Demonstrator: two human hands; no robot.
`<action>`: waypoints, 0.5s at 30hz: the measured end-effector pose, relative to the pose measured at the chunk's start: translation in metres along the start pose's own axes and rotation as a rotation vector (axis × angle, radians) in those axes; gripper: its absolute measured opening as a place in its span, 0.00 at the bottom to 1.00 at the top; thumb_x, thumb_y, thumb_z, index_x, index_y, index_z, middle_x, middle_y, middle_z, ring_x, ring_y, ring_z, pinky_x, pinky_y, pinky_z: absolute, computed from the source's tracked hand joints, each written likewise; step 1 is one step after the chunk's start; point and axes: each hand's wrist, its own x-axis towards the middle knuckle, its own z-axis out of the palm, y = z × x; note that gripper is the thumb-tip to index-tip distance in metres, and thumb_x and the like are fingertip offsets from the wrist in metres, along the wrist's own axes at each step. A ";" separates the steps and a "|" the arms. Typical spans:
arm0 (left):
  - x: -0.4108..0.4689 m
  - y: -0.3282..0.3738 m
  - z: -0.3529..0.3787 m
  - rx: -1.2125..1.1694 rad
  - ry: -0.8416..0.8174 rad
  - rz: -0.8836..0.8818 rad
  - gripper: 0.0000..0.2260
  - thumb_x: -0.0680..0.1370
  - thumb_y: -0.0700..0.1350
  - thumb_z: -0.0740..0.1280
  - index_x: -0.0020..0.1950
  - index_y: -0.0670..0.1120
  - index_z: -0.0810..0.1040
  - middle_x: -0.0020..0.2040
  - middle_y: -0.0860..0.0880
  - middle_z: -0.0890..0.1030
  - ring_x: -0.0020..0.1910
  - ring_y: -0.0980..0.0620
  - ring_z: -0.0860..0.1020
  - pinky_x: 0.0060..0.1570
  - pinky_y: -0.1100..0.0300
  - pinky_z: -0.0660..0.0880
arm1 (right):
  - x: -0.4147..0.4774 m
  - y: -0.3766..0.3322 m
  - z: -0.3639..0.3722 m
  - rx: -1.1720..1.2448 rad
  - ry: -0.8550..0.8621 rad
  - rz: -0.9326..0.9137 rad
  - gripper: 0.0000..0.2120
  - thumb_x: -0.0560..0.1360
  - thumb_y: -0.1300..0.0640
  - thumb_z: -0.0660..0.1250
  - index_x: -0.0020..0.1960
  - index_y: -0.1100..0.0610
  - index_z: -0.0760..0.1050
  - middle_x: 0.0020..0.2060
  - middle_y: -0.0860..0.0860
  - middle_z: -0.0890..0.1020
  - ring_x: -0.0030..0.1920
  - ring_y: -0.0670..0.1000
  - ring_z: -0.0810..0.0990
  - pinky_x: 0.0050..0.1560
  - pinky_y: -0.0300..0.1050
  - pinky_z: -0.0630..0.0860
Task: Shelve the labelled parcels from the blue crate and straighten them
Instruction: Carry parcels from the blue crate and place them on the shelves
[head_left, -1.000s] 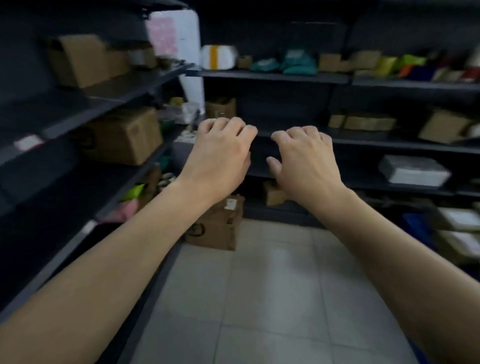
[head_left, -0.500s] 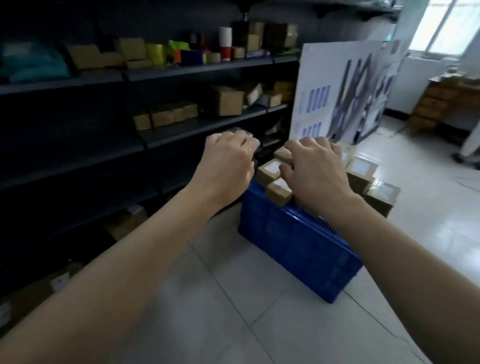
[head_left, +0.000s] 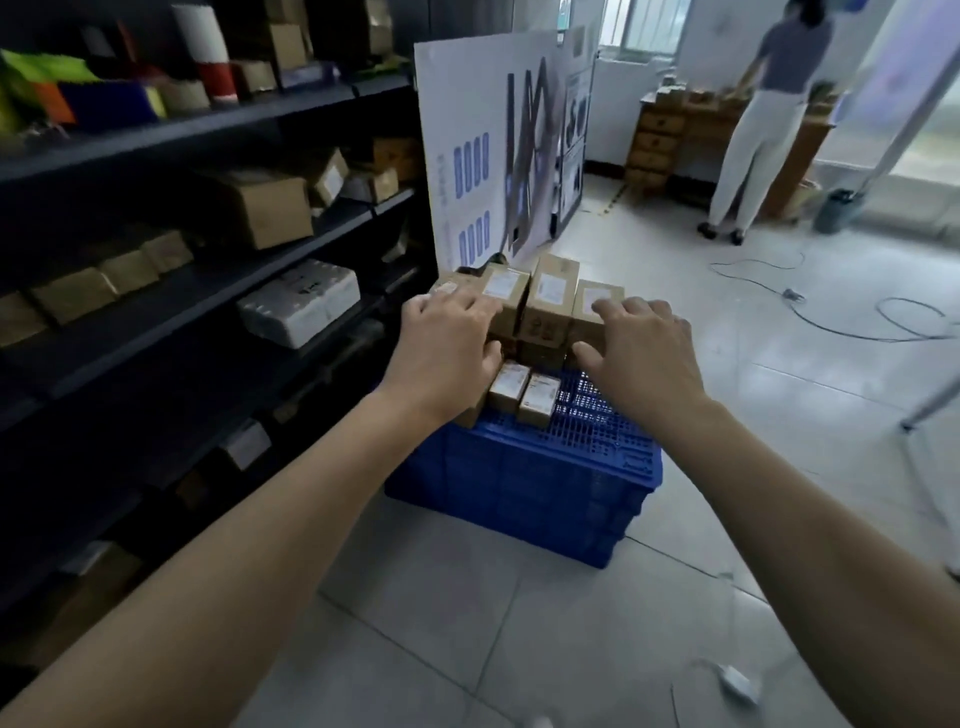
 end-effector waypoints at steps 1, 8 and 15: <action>0.011 -0.003 0.012 -0.003 -0.017 -0.004 0.17 0.78 0.47 0.63 0.67 0.47 0.73 0.64 0.49 0.75 0.63 0.48 0.72 0.65 0.53 0.60 | 0.010 0.006 0.007 -0.008 -0.019 0.016 0.21 0.77 0.48 0.63 0.66 0.57 0.71 0.58 0.57 0.78 0.61 0.59 0.72 0.63 0.56 0.67; 0.099 -0.019 0.100 -0.074 -0.156 -0.049 0.17 0.78 0.47 0.64 0.66 0.46 0.73 0.62 0.47 0.75 0.61 0.46 0.72 0.62 0.50 0.64 | 0.094 0.055 0.083 0.111 -0.161 0.095 0.21 0.77 0.47 0.64 0.65 0.57 0.72 0.57 0.56 0.78 0.59 0.57 0.74 0.61 0.55 0.72; 0.182 -0.056 0.202 -0.293 -0.330 -0.325 0.15 0.77 0.45 0.65 0.64 0.46 0.74 0.58 0.47 0.77 0.56 0.47 0.75 0.58 0.49 0.73 | 0.187 0.098 0.185 0.280 -0.425 0.158 0.27 0.77 0.46 0.64 0.72 0.56 0.66 0.66 0.57 0.72 0.64 0.58 0.72 0.63 0.55 0.72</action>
